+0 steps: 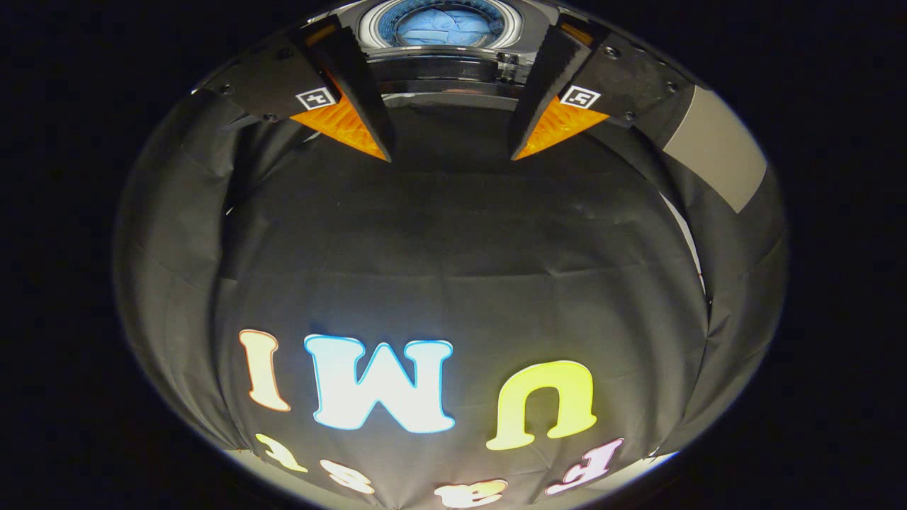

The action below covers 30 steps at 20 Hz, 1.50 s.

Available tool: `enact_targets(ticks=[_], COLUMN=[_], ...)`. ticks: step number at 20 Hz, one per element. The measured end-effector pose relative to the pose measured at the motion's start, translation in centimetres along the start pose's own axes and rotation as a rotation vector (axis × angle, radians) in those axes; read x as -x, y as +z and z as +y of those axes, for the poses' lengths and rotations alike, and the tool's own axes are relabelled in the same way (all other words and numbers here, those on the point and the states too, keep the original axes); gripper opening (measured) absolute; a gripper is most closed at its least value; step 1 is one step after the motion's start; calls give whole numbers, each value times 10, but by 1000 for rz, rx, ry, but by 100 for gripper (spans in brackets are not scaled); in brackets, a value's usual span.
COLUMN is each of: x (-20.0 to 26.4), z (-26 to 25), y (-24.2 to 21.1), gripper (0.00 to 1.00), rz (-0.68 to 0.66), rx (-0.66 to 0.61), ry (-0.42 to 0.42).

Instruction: Put the clothes into the washing machine and then close the washing machine lid.

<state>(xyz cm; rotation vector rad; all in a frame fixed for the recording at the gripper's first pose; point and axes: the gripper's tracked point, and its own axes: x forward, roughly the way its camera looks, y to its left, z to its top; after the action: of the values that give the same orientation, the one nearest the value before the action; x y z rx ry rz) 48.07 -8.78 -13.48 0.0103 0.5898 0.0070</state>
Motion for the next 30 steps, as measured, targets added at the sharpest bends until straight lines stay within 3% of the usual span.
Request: enact_targets(ticks=[4,8,30], x=[-6,-6,48], z=[-3,0,3], y=[-17,-20,-55], gripper=[98,99,99], rz=[60,60,31], rx=[-76,-27,-9], ry=[0,4,8])
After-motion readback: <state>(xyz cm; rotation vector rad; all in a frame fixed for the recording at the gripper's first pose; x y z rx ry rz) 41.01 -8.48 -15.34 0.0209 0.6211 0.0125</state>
